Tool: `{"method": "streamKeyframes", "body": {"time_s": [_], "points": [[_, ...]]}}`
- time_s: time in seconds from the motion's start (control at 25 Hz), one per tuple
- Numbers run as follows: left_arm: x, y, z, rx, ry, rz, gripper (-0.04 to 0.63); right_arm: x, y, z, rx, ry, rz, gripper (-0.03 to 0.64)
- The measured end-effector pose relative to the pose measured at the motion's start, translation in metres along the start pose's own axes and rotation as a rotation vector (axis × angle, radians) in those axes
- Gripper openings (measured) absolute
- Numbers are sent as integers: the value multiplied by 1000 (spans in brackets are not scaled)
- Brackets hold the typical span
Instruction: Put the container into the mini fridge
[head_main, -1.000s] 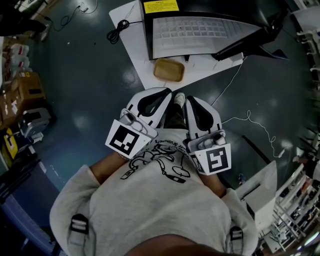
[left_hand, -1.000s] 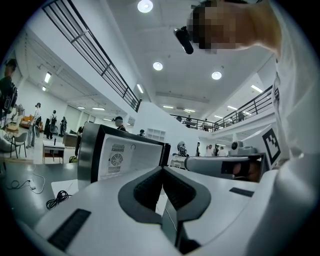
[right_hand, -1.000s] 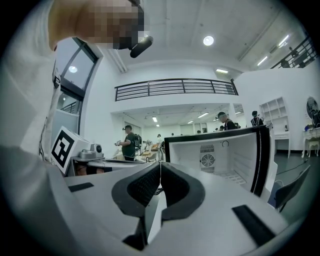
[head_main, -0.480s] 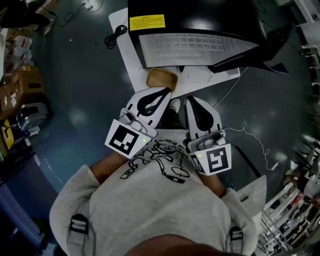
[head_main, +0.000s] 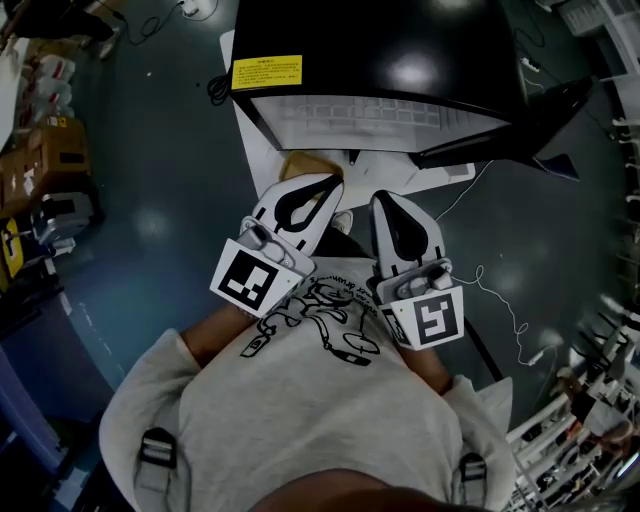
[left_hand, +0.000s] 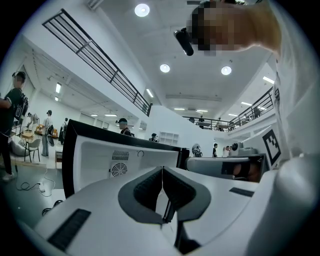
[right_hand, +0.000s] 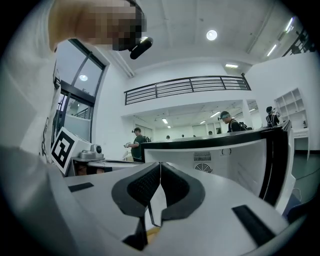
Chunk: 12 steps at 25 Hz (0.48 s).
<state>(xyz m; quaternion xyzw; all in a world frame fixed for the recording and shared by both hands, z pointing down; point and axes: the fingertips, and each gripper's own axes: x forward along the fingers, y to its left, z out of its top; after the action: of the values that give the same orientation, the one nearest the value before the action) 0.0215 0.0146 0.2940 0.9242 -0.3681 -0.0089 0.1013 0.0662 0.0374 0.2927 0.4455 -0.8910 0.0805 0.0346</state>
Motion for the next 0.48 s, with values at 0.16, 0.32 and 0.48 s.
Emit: {"method": "streamKeyframes", "body": {"time_s": [0.16,0.32,0.48], "points": [[14,-1,1,2,0,30,18,1,-15,3,-1,-1,30,28],[27,-7,2,5,-4,57,18,-3,-29,5,-4,-3,55,28],[36,-13,-1,5,-2,79,18,-7,-40,3,-4,3,77,28]]}}
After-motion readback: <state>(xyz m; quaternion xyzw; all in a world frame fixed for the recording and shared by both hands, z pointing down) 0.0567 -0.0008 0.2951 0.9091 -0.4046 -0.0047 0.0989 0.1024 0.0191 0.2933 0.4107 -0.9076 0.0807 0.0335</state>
